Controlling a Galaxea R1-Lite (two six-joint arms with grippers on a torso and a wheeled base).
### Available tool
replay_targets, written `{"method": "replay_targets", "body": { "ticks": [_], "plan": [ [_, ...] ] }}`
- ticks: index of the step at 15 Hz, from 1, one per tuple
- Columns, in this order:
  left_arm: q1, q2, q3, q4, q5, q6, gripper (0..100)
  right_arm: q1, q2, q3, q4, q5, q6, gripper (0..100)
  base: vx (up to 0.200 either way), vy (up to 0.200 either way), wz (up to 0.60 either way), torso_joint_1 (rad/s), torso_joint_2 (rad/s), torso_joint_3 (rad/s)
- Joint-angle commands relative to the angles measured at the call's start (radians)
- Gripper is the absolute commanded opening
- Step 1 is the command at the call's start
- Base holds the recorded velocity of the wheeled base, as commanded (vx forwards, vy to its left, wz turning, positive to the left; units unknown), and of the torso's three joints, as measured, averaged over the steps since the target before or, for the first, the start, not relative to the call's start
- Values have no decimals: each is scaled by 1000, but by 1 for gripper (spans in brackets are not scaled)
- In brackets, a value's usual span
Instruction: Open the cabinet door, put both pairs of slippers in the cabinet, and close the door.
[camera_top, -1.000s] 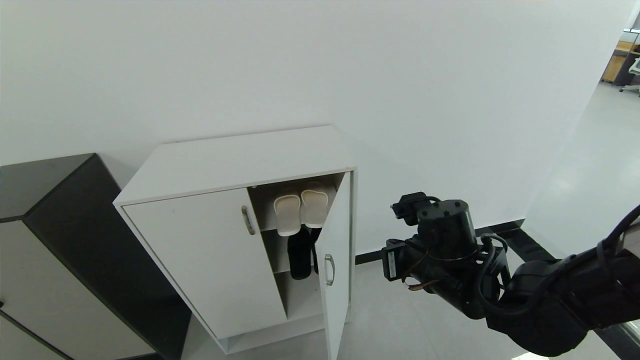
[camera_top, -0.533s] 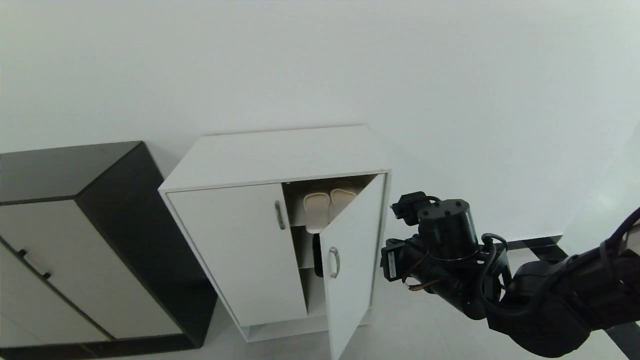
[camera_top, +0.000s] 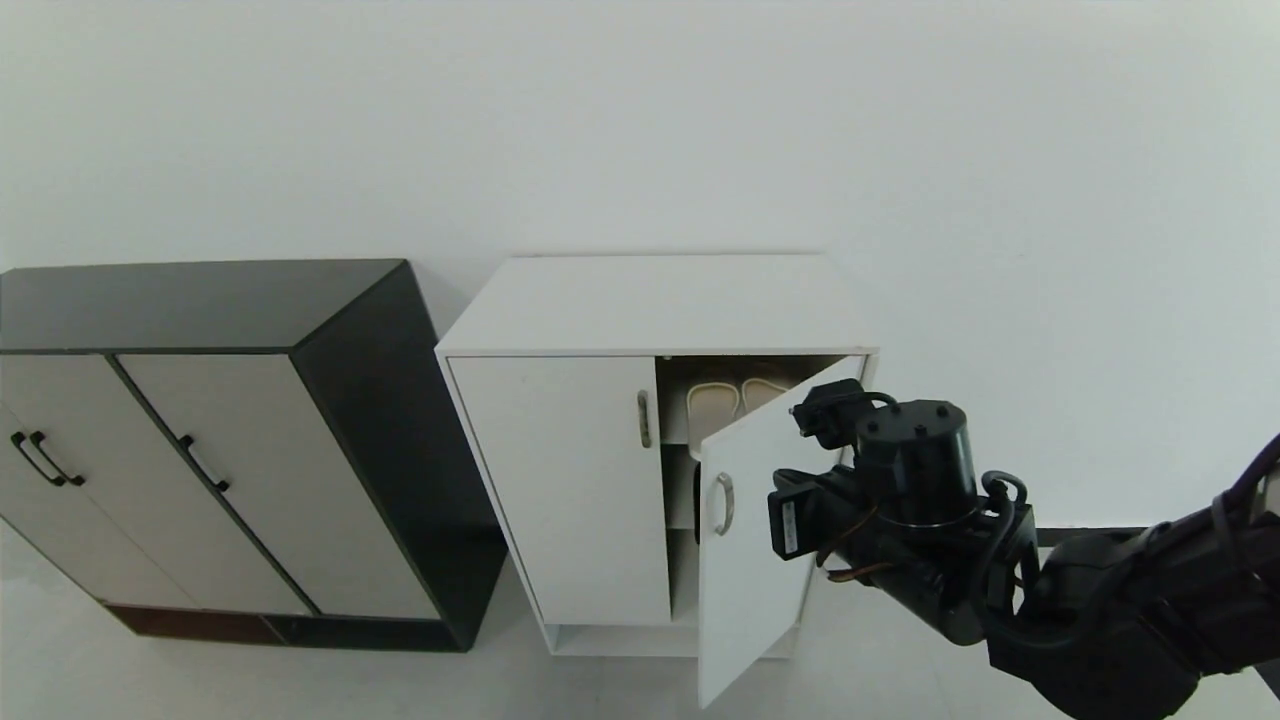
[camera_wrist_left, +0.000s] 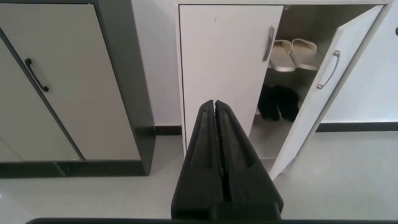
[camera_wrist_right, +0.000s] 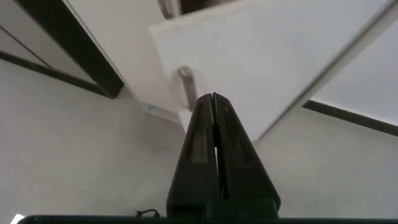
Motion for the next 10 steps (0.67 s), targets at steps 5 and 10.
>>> {"method": "replay_targets", "body": {
  "ticks": [5,10],
  "plan": [
    [0,0,0,0,0,2,0,-51,-6,183,-179,295,-34,0,0,0,0,0,0,0],
    [0,0,0,0,0,2,0,-101,23,203,-190,391,-34,0,200,0,0,1,0,4]
  ]
}}
